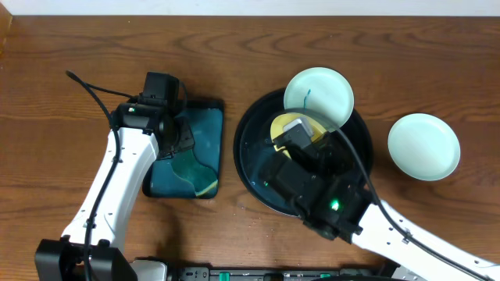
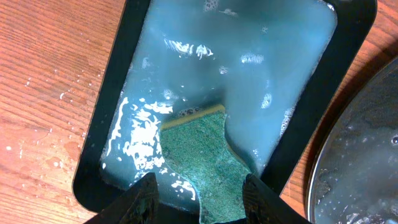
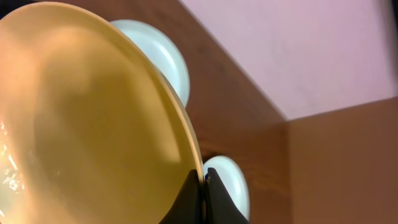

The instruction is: Clean dirty plates on tray and stack at the side

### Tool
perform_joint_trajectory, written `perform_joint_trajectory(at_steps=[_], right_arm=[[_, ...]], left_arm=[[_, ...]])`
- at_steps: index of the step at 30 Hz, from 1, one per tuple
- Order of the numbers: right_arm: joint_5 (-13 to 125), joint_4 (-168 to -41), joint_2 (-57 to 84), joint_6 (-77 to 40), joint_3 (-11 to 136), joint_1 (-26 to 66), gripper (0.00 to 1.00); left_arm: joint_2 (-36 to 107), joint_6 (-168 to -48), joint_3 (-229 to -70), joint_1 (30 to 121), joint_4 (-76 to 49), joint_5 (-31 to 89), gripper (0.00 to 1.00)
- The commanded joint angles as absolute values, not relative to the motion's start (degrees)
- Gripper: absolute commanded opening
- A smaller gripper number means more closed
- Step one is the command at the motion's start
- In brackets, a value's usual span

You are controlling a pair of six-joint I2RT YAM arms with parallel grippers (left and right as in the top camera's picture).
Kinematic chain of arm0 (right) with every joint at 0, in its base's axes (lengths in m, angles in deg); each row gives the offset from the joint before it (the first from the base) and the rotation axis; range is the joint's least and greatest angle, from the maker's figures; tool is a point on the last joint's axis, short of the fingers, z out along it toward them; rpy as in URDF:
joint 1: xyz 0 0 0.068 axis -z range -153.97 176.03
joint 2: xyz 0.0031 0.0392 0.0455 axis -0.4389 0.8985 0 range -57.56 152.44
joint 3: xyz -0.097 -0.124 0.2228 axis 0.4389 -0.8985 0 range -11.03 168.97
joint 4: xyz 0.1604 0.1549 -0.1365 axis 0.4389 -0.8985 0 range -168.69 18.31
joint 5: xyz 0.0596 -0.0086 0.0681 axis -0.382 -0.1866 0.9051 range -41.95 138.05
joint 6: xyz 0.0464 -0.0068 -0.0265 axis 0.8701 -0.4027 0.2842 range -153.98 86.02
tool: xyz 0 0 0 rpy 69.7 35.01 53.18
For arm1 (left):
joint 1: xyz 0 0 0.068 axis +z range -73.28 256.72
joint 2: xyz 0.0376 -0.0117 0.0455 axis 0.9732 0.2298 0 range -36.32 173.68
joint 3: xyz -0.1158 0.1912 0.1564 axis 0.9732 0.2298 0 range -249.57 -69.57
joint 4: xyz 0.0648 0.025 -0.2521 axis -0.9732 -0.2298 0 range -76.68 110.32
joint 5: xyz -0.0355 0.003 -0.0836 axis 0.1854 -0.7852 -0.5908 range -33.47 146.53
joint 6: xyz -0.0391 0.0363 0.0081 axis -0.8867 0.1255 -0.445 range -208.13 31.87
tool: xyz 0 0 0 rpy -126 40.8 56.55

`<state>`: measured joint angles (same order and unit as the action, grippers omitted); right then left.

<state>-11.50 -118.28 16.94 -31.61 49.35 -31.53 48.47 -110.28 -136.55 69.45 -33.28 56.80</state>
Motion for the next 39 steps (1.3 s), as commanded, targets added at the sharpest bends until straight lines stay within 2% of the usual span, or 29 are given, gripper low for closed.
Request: perform_joint_trajectory(at_steps=[1, 39], right_arm=[[-20.1, -118.2, 16.2, -34.0, 50.9, -34.3, 0.01], [-22.1, -118.1, 16.2, -32.8, 50.9, -35.7, 0.01]], left_arm=[[48.8, -109.6, -136.4, 69.7, -33.4, 56.7, 0.46], [48.8, -109.6, -136.4, 69.7, -33.4, 56.7, 0.5]])
